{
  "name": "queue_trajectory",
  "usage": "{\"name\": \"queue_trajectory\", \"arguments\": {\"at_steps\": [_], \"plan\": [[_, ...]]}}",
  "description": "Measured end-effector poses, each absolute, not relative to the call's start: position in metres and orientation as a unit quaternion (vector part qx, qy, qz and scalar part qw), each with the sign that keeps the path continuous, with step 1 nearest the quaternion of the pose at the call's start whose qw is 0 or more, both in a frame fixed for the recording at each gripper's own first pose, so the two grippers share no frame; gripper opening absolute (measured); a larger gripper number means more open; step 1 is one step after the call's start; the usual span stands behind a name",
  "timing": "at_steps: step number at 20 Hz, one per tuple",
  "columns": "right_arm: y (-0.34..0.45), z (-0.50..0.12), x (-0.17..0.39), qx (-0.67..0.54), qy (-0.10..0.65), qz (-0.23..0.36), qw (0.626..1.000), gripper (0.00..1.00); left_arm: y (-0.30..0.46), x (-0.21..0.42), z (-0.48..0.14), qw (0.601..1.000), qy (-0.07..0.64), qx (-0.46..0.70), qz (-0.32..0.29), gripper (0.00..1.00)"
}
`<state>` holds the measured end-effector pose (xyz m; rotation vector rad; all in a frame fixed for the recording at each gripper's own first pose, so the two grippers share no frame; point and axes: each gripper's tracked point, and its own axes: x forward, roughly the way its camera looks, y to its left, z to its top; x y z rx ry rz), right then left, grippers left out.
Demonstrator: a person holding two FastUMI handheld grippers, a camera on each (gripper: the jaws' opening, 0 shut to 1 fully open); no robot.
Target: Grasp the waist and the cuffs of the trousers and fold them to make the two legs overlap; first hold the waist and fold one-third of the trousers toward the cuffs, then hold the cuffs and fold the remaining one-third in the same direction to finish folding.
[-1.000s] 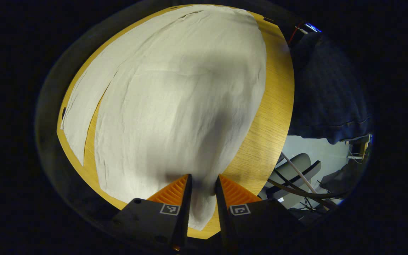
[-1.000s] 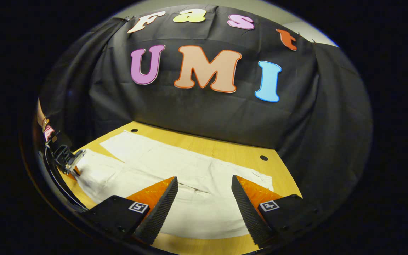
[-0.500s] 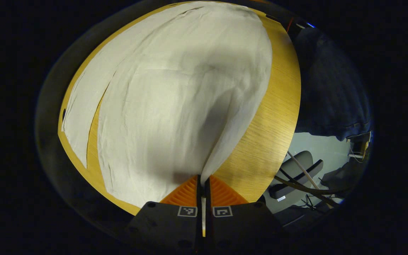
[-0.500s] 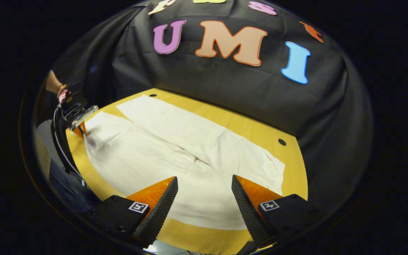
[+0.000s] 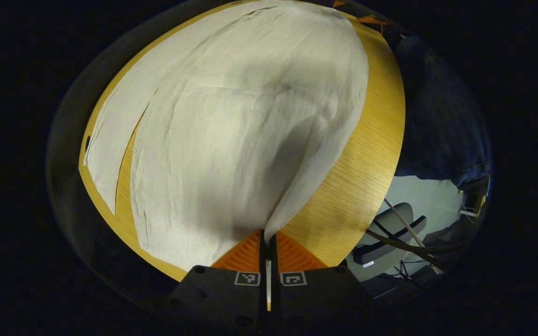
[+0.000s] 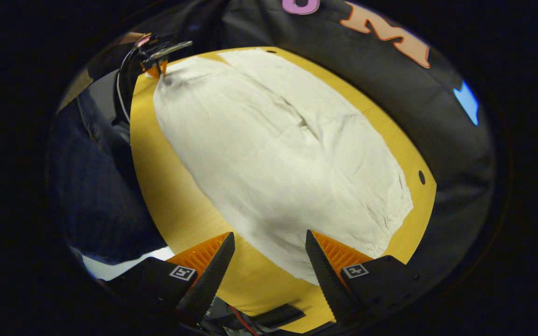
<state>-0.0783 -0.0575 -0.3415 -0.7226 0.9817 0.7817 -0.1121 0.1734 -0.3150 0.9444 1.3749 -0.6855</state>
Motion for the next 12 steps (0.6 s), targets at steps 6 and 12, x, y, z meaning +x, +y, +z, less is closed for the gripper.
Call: {"name": "queue_trajectory", "arguments": {"at_steps": [6,12], "plan": [[-0.068,-0.37,-0.081,-0.365,0.487,0.395,0.688,0.98,0.177,-0.112,-0.316,0.618,0.605,0.411,-0.287,0.01],[-0.072,-0.382,-0.082,-0.376,0.515,0.408,0.654,0.96,0.181,-0.109,-0.317,0.617,0.613,0.406,-0.278,0.01]]}}
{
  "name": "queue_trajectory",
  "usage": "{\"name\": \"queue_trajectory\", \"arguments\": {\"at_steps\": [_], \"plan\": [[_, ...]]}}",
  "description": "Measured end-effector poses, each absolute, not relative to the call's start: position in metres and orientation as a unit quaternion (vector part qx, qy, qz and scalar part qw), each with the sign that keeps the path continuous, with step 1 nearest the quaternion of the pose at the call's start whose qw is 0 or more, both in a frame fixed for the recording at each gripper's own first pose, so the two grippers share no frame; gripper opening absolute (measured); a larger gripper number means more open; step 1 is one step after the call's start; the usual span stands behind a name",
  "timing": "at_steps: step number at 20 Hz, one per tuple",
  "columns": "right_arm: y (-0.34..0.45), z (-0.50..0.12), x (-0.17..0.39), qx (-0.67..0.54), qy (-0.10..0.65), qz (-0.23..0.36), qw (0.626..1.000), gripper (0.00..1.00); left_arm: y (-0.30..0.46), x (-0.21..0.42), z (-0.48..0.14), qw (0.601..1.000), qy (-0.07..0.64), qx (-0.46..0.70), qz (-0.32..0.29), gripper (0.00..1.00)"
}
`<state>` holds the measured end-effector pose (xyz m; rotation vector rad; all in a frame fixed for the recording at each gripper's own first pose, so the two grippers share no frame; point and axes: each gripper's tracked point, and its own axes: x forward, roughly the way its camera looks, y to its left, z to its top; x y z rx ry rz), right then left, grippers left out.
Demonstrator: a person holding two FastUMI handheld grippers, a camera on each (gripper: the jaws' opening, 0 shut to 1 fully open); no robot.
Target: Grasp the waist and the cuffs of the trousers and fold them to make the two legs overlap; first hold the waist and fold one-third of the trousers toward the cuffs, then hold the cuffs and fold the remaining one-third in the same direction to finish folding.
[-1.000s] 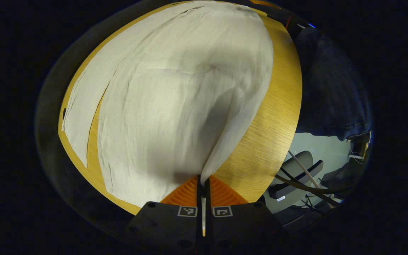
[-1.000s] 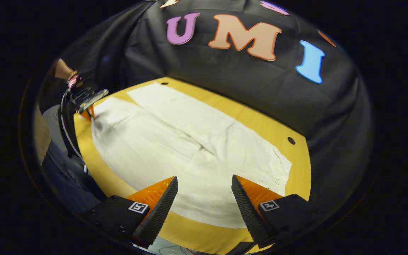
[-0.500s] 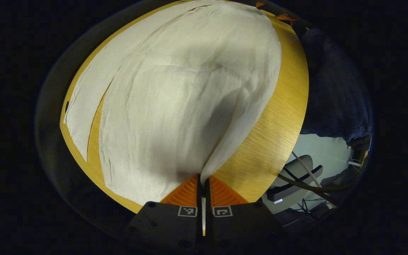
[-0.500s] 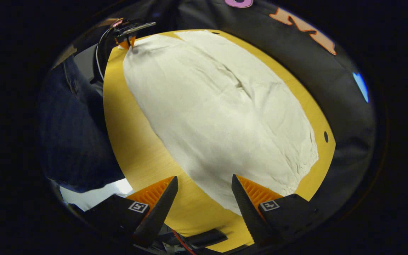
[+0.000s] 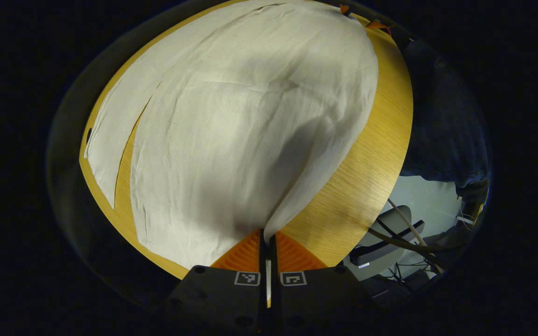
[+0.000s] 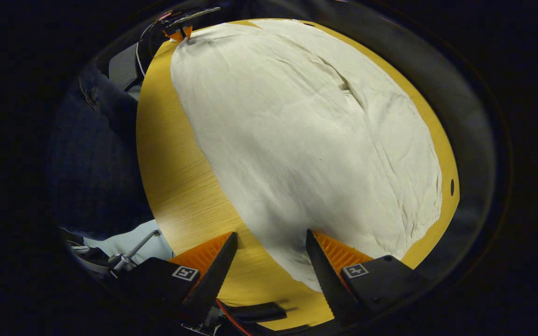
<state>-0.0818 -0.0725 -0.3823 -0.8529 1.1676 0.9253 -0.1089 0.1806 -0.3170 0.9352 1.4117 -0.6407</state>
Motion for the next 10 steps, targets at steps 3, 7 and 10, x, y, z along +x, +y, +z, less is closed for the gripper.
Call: {"name": "queue_trajectory", "arguments": {"at_steps": [3,7,10], "plan": [[-0.072,-0.384,-0.083,-0.379,0.531,0.4,0.644,0.85,0.182,-0.108,-0.318,0.615,0.613,0.409,-0.28,0.01],[-0.075,-0.382,-0.079,-0.39,0.538,0.383,0.641,0.58,0.182,-0.109,-0.319,0.614,0.614,0.409,-0.282,0.01],[-0.079,-0.379,-0.072,-0.409,0.531,0.36,0.649,0.28,0.181,-0.109,-0.319,0.614,0.615,0.405,-0.285,0.01]]}}
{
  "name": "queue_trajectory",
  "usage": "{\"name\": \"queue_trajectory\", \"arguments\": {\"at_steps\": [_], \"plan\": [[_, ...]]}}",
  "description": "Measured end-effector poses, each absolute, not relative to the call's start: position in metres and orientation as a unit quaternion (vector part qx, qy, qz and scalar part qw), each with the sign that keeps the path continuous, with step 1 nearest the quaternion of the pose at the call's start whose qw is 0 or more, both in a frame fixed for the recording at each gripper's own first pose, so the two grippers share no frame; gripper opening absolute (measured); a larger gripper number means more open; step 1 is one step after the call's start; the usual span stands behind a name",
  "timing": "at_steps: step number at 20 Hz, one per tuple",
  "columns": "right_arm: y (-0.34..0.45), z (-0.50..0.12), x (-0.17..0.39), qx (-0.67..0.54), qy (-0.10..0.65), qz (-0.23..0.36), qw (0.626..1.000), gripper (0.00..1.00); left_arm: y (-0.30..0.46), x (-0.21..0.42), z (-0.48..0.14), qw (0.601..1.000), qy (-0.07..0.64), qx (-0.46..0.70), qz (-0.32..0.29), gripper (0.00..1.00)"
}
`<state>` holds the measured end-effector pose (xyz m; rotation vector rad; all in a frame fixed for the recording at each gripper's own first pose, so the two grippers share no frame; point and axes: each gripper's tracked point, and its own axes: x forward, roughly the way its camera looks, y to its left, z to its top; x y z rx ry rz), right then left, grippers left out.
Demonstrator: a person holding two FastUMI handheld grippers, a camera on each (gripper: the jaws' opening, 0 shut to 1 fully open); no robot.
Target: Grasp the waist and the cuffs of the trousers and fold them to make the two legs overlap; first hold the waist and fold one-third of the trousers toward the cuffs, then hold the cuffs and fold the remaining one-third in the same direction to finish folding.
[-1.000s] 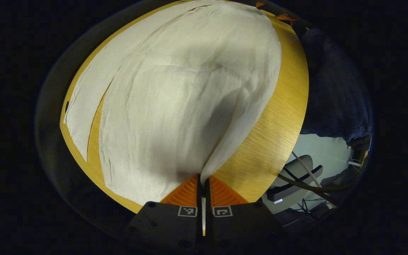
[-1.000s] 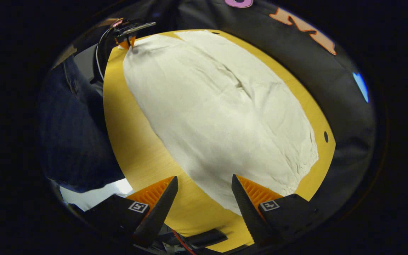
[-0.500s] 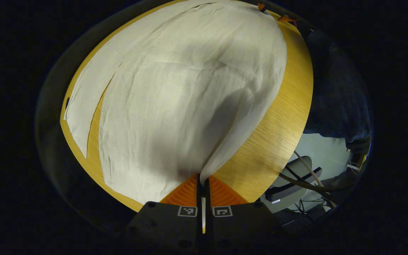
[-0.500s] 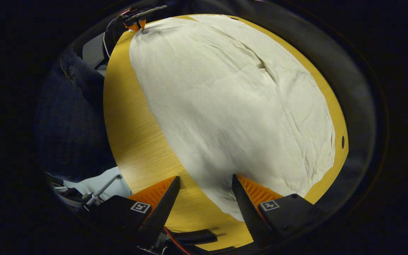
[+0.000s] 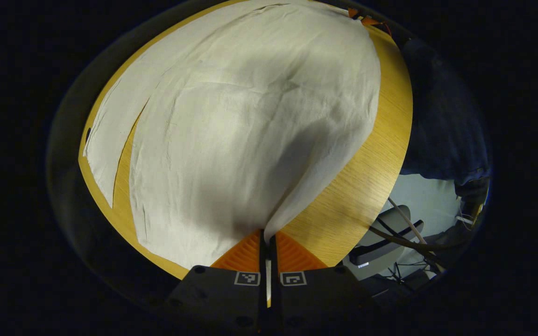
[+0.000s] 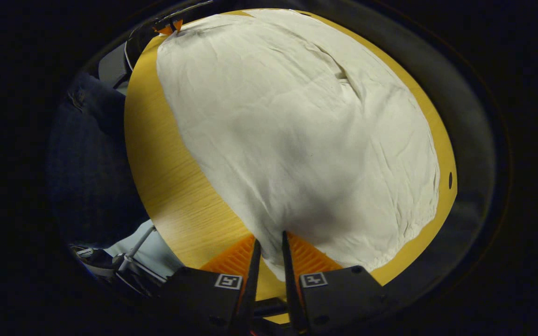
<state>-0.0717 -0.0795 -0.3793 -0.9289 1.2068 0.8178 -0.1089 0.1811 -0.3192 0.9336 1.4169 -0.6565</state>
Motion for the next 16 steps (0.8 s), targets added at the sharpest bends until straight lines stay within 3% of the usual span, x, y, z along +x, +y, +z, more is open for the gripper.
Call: {"name": "queue_trajectory", "arguments": {"at_steps": [1,2,6,11,16], "plan": [[-0.08,-0.379,-0.069,-0.416,0.523,0.357,0.652,0.24,0.182,-0.109,-0.319,0.613,0.615,0.405,-0.286,0.01],[-0.081,-0.379,-0.071,-0.421,0.519,0.358,0.652,0.12,0.181,-0.109,-0.319,0.611,0.615,0.406,-0.288,0.01],[-0.084,-0.381,-0.069,-0.425,0.533,0.334,0.651,0.05,0.18,-0.11,-0.319,0.608,0.616,0.404,-0.295,0.01],[-0.083,-0.38,-0.068,-0.439,0.54,0.304,0.651,0.03,0.18,-0.11,-0.319,0.618,0.621,0.383,-0.294,0.0],[-0.081,-0.374,-0.062,-0.425,0.523,0.264,0.69,0.03,0.174,-0.1,-0.316,0.644,0.606,0.377,-0.278,0.0]]}}
